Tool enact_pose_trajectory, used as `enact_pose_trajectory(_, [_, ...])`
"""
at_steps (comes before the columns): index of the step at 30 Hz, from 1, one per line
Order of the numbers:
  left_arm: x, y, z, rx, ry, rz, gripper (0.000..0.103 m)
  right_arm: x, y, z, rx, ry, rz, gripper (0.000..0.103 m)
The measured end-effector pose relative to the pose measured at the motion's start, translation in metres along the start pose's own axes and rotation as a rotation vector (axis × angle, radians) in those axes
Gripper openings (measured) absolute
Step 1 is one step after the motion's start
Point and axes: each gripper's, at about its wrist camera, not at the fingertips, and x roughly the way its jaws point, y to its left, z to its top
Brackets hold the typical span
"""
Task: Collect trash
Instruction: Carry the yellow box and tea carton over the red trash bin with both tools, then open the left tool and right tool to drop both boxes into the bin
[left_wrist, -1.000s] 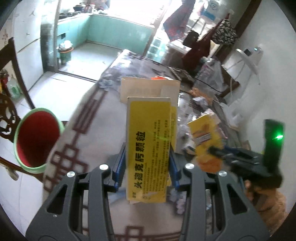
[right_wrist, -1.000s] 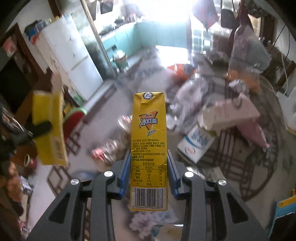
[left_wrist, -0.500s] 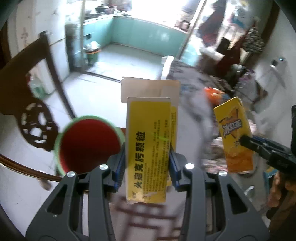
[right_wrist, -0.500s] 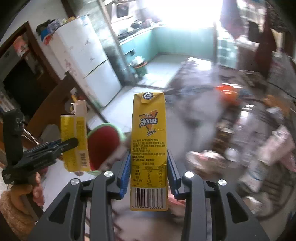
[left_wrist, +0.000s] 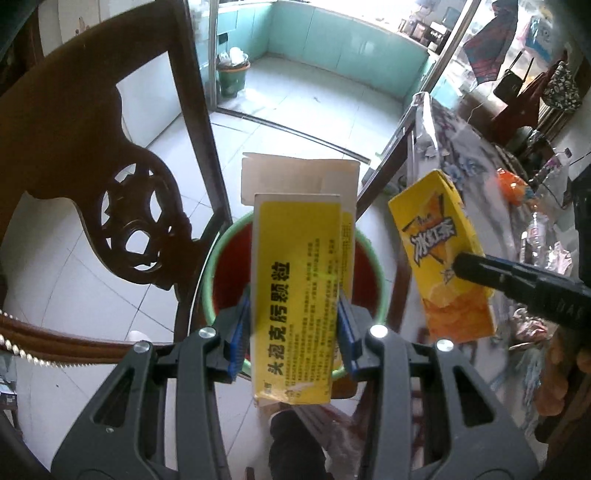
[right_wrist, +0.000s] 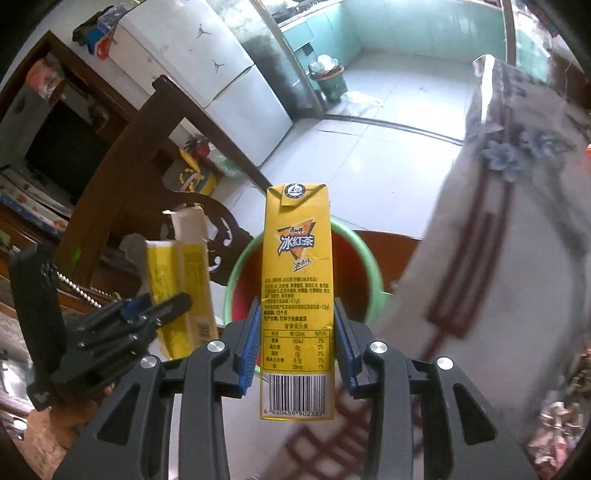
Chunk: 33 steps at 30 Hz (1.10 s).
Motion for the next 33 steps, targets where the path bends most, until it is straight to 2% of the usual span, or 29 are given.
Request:
enact_pose_trajectory(1, [0.001,0.004,0.000,0.003,0.004,-0.003,0.039,0.000,0.002,0.001,0.014,-0.008,-0.004,0.056])
enact_pose_trajectory(2, [0.003,0.005,0.003,0.008,0.009,-0.007,0.039,0.000,0.002,0.004,0.032,-0.026,-0.011,0.058])
enact_pose_trajectory(9, [0.013,0.010,0.012,0.034,0.011,-0.032,0.039,-0.027,0.011,-0.003,0.020,-0.079,-0.062,0.058])
enact_pose_trajectory(15, [0.021,0.005,0.017,0.038,0.012,-0.034,0.040,-0.054,0.005,-0.025,0.012,-0.112,-0.125,0.064])
enact_pose_trajectory(16, [0.023,0.006,0.017,0.034,0.010,-0.036,0.042,-0.056,0.002,-0.027,0.017,-0.112,-0.129,0.064])
enact_pose_trajectory(18, [0.023,0.003,0.018,0.026,0.005,-0.036,0.053,-0.061,-0.003,-0.032,0.033,-0.116,-0.135,0.064])
enact_pose_trajectory(22, [0.019,-0.005,0.020,0.028,-0.006,-0.027,0.053,-0.075,-0.017,-0.042,0.062,-0.132,-0.144,0.064])
enact_pose_trajectory(28, [0.004,-0.043,0.016,0.062,-0.036,-0.053,0.053,-0.103,-0.035,-0.058,0.075,-0.166,-0.145,0.064])
enact_pose_trajectory(33, [-0.006,-0.099,0.006,0.118,-0.060,-0.076,0.055,-0.137,-0.055,-0.081,0.050,-0.199,-0.152,0.067])
